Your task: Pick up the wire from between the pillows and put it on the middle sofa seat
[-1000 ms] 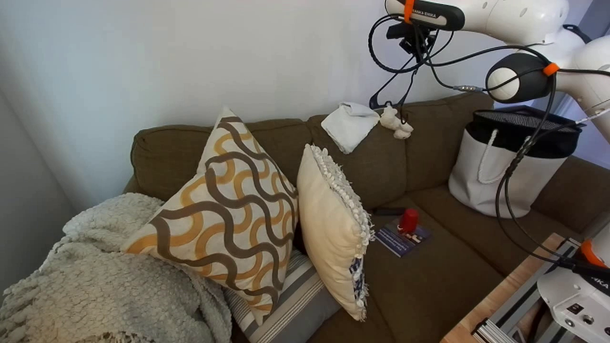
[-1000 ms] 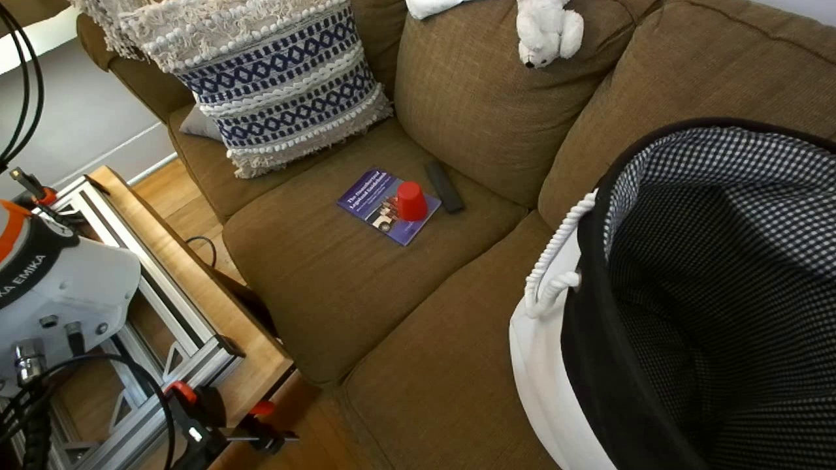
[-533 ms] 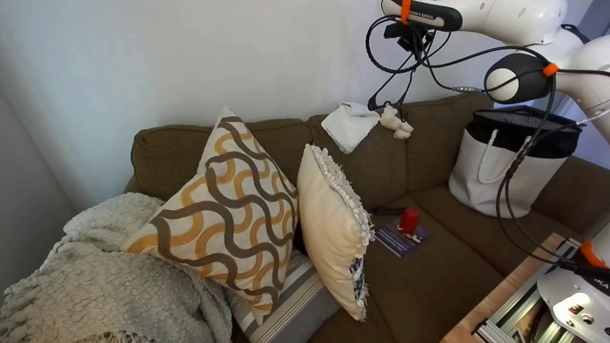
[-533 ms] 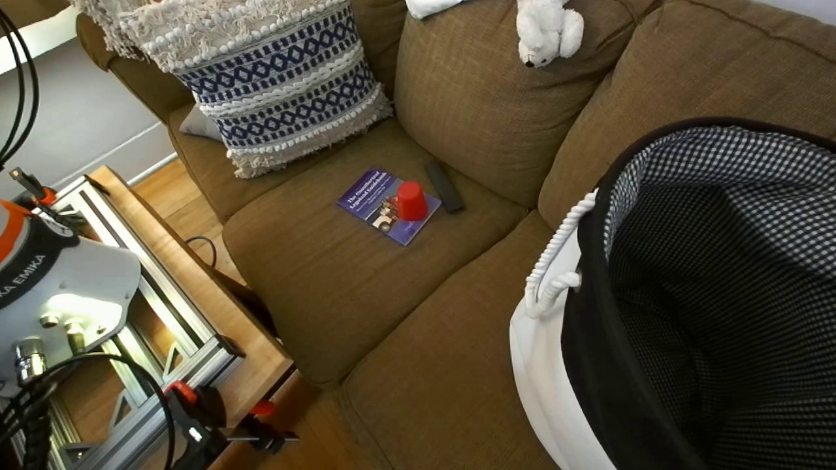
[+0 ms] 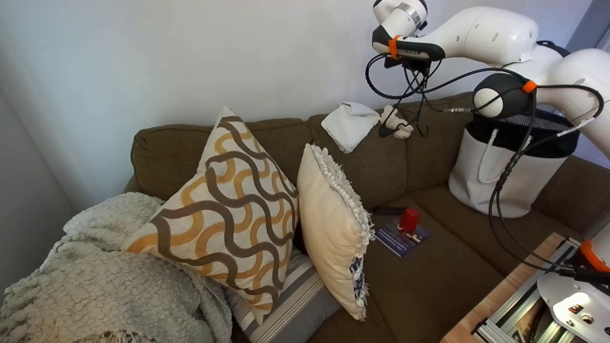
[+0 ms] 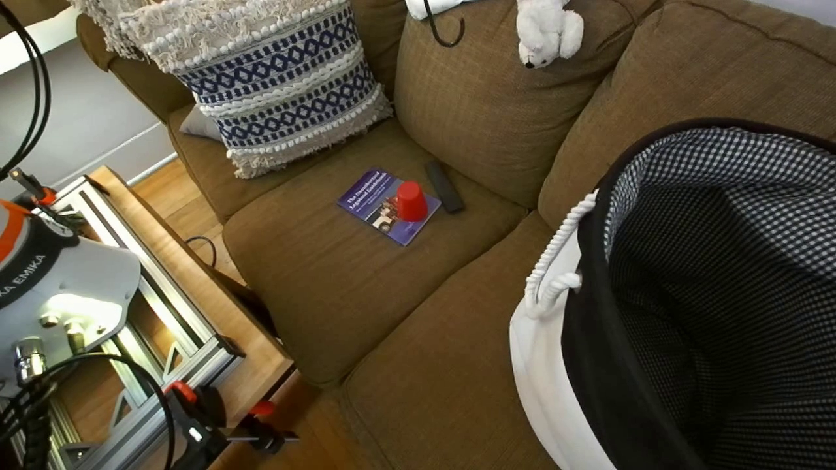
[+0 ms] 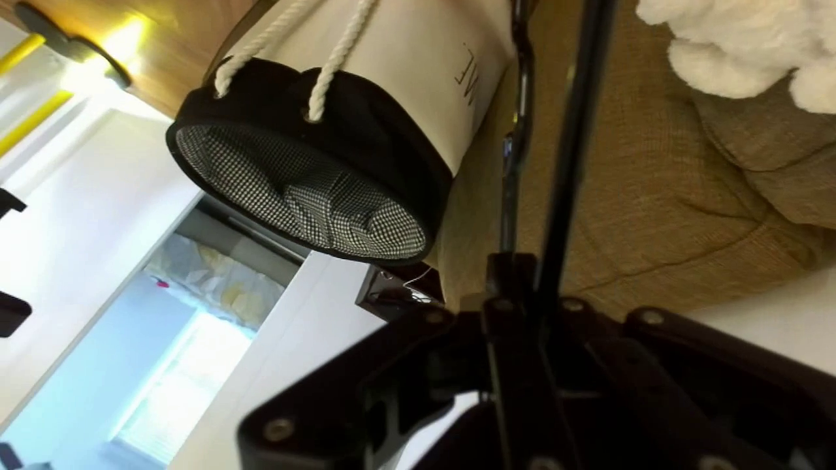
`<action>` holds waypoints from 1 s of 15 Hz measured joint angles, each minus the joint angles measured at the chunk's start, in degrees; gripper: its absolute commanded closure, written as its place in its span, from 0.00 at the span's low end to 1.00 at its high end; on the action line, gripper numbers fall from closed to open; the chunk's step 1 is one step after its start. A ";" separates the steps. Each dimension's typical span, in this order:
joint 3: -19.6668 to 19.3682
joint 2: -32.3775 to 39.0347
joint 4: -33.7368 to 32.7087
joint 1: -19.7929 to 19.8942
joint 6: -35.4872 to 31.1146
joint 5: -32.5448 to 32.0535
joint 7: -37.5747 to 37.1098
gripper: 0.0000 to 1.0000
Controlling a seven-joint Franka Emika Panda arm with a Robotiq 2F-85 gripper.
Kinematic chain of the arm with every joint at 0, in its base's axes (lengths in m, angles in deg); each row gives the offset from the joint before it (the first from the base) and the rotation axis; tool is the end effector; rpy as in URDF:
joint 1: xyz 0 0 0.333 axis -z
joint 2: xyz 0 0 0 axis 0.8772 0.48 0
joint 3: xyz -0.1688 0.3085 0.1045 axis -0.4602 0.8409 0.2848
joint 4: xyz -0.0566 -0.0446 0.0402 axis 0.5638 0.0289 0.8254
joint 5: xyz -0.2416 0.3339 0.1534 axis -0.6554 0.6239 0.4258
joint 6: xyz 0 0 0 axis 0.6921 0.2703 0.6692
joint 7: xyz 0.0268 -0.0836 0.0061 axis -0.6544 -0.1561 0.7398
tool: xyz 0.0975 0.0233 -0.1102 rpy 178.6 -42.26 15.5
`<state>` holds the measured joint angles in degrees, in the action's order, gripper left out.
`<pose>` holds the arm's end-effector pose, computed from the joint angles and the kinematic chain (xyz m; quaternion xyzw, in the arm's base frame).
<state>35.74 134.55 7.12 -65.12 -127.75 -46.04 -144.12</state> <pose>0.8339 -0.1561 0.4552 0.7358 -0.5383 0.1290 0.3901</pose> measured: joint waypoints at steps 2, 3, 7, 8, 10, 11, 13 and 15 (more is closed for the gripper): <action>-1.21 2.17 0.55 1.22 1.06 -1.19 0.05 0.99; -1.65 3.37 0.43 2.09 1.91 -1.66 0.23 0.99; -2.90 7.96 0.44 5.62 3.04 -2.68 1.52 0.96; -2.99 8.80 0.41 6.40 3.04 -2.69 1.62 0.96; -3.10 9.47 0.32 7.26 3.04 -2.71 1.85 0.99; -3.11 9.47 0.17 7.29 3.04 -2.71 1.99 0.99; -3.10 9.43 -0.03 7.06 3.04 -2.70 1.97 0.99; -1.95 9.36 -0.03 7.01 0.75 -1.28 1.58 0.99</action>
<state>33.79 143.91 7.08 -58.11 -127.00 -47.32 -142.54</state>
